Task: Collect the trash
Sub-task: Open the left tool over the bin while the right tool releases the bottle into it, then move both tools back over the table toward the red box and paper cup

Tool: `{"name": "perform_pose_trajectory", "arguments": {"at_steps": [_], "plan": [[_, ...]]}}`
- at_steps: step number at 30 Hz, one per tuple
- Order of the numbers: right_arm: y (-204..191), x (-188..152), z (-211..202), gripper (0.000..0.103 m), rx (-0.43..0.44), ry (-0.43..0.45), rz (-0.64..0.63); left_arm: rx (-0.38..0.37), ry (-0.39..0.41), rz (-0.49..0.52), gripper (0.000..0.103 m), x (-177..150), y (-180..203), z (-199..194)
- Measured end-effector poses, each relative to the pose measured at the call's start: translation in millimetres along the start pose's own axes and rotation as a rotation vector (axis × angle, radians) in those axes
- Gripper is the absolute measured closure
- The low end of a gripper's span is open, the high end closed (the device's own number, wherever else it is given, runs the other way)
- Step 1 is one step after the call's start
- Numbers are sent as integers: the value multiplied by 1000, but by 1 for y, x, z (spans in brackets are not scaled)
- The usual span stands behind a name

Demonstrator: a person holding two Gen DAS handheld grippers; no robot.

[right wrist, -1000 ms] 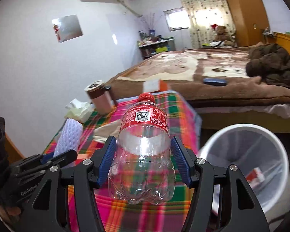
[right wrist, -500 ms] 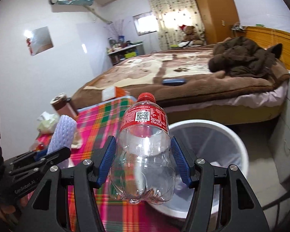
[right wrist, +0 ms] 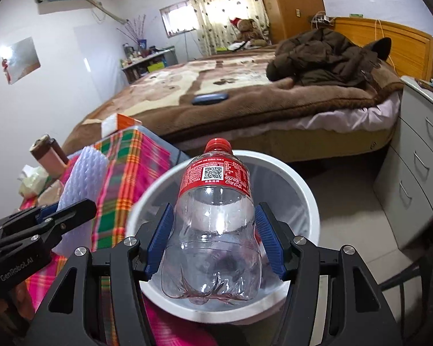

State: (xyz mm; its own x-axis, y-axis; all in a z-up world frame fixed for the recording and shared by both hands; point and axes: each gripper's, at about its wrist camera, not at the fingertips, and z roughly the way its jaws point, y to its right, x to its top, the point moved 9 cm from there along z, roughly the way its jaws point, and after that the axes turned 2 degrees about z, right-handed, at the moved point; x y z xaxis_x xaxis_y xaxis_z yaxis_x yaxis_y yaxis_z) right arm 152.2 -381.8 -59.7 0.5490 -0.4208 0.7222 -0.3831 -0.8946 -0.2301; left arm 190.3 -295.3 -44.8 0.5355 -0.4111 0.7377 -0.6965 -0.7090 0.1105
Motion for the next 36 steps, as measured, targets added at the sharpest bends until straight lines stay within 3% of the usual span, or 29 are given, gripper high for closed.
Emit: {"name": "perform_pose_trajectory", "arguments": {"at_steps": [9,12,14,19,36], "plan": [[21,-7,17,42,-38,-58,0,-22,-71,30,73,-5,20,33],[22,-7,19,42,-44,-57,-17,-34,-83,32,56,-7,23,36],[23,-6,17,42,-51,-47,-21,-31,-77,30,38,-7,22,36],[23,-3,13,37,-57,-29,-21,-7,-70,0,33,-6,13,31],[-5,3,-8,37,-22,26,-39,13,14,-59,32,-9,-14,-12]]}}
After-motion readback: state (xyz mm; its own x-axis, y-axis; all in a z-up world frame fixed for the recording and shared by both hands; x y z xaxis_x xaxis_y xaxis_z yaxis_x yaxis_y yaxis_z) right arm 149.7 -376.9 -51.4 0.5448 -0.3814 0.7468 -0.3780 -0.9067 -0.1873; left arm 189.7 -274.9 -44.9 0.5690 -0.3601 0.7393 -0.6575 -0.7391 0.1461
